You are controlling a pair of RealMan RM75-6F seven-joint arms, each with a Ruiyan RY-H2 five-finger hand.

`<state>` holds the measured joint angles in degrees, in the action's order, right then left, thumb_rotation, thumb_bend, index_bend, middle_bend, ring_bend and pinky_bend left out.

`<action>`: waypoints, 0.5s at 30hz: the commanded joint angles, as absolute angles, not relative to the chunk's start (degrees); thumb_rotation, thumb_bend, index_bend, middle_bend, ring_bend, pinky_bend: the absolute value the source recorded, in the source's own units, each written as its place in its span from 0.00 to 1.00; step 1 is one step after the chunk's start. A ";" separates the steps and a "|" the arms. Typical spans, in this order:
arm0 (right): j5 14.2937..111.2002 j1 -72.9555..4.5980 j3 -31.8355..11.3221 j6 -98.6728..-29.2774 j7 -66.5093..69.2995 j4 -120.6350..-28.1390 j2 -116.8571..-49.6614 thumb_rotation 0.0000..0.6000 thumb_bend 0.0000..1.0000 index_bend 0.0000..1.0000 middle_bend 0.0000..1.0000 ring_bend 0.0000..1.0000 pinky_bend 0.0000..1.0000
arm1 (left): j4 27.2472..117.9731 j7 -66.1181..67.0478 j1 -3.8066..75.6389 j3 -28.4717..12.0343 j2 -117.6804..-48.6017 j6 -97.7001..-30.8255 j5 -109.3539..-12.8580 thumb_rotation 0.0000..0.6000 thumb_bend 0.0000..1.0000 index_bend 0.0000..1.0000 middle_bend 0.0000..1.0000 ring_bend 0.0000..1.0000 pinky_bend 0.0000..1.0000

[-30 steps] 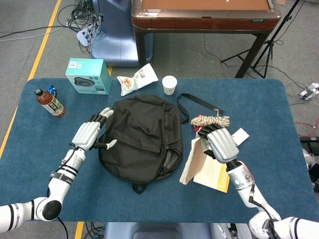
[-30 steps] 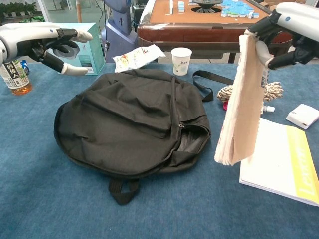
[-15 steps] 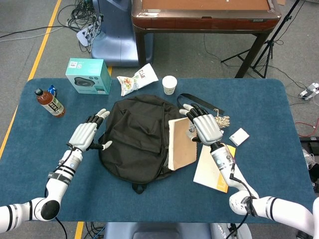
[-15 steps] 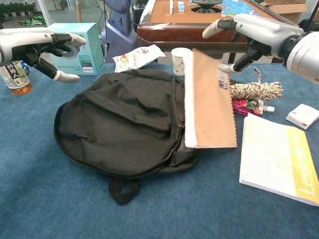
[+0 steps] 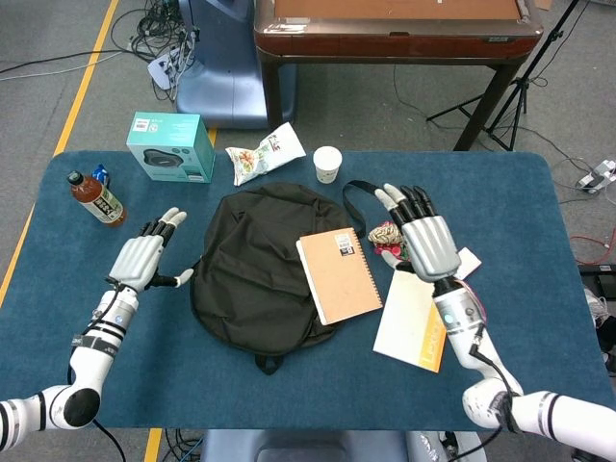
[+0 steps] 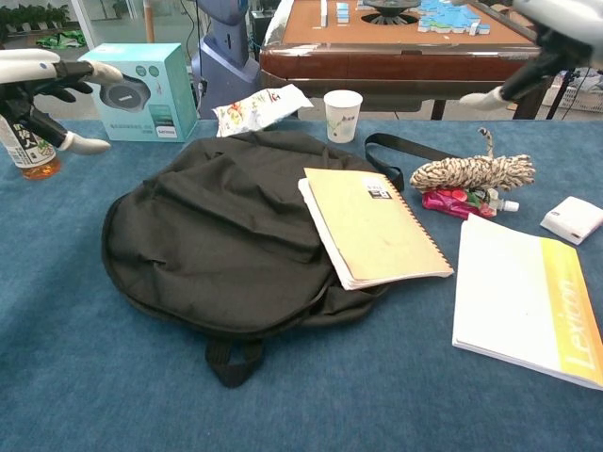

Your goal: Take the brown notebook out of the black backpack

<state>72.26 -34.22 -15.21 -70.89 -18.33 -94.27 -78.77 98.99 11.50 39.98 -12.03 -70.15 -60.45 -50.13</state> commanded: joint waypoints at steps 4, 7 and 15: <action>75.43 -25.80 -9.03 -76.22 -19.91 -103.89 -68.45 1.00 0.27 0.35 0.32 0.25 0.23 | 99.40 10.01 35.46 -9.98 -66.92 -64.44 -53.48 1.00 0.22 0.00 0.00 0.00 0.05; 76.50 -22.95 -6.58 -77.05 -18.34 -105.49 -64.89 1.00 0.28 0.43 0.36 0.27 0.28 | 99.59 8.55 32.66 -8.74 -65.08 -66.61 -55.71 1.00 0.22 0.00 0.00 0.00 0.05; 80.88 -16.51 -1.42 -80.50 -14.06 -105.26 -60.41 1.00 0.28 0.44 0.36 0.28 0.30 | 99.42 4.52 25.16 -5.23 -61.93 -72.88 -62.44 1.00 0.22 0.01 0.00 0.00 0.05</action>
<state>79.71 -17.72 -2.49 -79.39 -14.83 -105.70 -61.00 99.63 5.62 26.76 -6.25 -62.52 -71.14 -61.01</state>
